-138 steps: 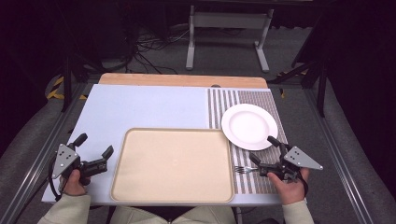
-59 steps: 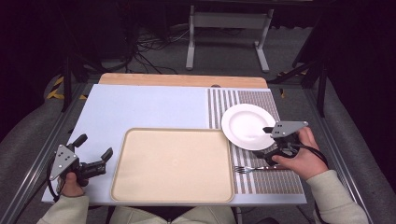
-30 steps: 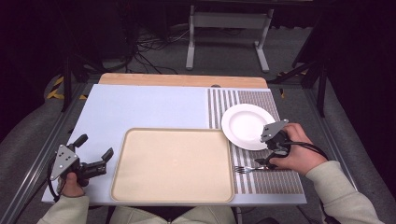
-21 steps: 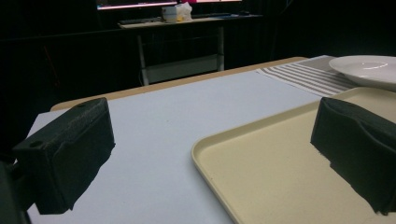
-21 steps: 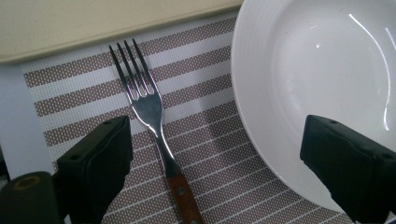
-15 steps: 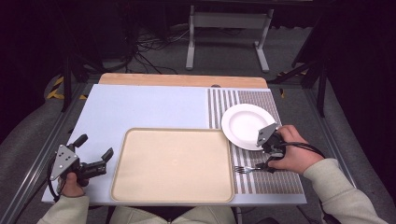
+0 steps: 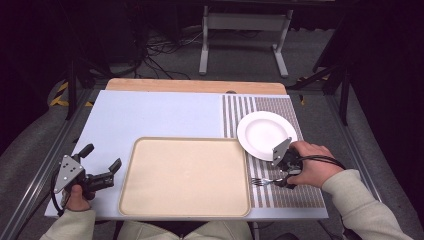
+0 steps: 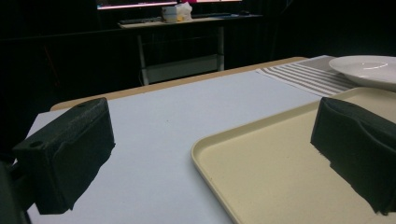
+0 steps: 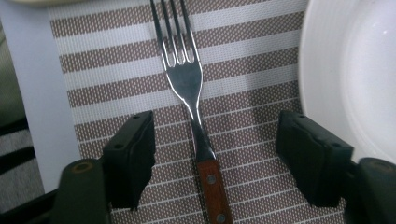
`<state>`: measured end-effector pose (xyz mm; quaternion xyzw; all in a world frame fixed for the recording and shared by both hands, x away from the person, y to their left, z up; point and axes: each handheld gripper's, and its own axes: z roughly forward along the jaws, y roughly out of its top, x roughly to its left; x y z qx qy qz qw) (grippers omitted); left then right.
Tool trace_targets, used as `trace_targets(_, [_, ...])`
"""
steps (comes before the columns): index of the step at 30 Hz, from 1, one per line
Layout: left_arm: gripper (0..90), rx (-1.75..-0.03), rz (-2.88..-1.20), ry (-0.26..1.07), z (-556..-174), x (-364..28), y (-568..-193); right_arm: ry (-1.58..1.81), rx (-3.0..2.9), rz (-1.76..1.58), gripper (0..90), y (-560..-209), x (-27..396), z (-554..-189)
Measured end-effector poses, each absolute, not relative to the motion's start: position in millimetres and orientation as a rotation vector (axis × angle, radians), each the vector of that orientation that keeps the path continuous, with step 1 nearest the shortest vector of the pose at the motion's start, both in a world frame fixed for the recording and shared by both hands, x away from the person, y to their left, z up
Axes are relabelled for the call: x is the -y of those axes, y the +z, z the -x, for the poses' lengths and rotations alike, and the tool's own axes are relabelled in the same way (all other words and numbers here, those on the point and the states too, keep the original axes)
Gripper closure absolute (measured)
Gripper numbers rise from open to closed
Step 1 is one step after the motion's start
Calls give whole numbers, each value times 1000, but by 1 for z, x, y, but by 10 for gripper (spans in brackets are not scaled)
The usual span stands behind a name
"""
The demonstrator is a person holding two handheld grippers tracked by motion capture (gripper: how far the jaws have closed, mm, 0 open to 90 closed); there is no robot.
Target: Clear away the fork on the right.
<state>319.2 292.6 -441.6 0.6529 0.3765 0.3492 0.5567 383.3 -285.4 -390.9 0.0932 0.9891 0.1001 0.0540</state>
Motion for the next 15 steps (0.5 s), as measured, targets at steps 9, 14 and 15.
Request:
trace_targets(9, [1, -889, -1543, 826, -319, -292, -442, 82, -3065, -133, 507, -399, 285, -386])
trace_targets(14, [1, -888, -1542, 824, -319, -292, -442, 10, -3094, -79, 565, -406, 286, -389])
trace_targets(15, [1, -888, -1542, 824, -319, -292, -442, -1, -3098, -74, 571, -407, 286, -389])
